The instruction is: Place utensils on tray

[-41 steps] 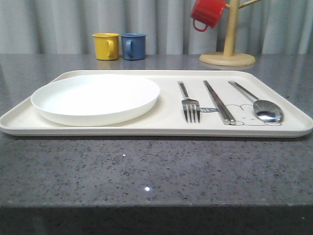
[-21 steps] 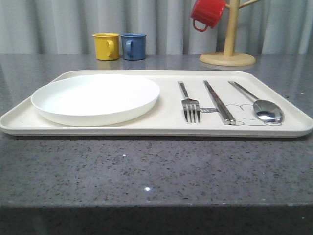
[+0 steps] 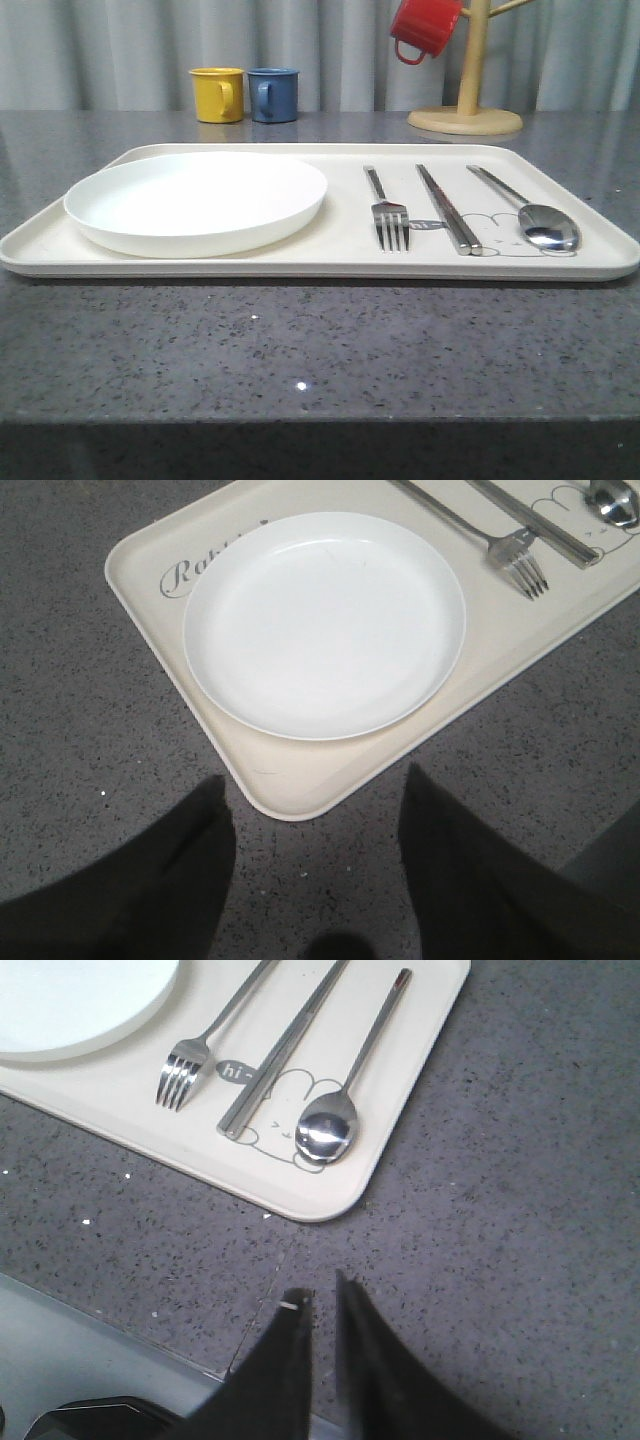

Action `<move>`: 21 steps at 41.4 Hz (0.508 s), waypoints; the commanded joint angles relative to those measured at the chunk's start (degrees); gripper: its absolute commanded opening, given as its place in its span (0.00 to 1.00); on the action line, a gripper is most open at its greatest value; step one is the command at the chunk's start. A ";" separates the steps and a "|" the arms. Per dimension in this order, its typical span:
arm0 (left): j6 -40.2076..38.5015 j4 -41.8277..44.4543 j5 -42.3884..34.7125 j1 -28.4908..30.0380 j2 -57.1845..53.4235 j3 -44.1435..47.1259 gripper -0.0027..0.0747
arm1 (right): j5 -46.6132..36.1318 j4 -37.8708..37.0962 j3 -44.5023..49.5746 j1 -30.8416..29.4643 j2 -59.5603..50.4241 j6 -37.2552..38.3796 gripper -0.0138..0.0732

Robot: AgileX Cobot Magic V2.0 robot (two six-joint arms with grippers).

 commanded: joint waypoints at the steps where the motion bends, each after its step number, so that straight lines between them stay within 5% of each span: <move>1: -0.39 -0.19 -3.95 -0.44 -0.22 -1.58 0.51 | -4.16 -0.53 -1.43 0.00 0.11 -0.44 0.12; 13: -0.39 -0.19 -3.95 -0.44 -0.07 -1.58 0.48 | -4.35 -0.48 -1.43 0.00 0.11 -0.44 0.08; 21: -0.39 -0.19 -3.82 -0.44 0.25 -1.58 0.15 | -4.16 -0.42 -1.43 0.00 0.11 -0.44 0.08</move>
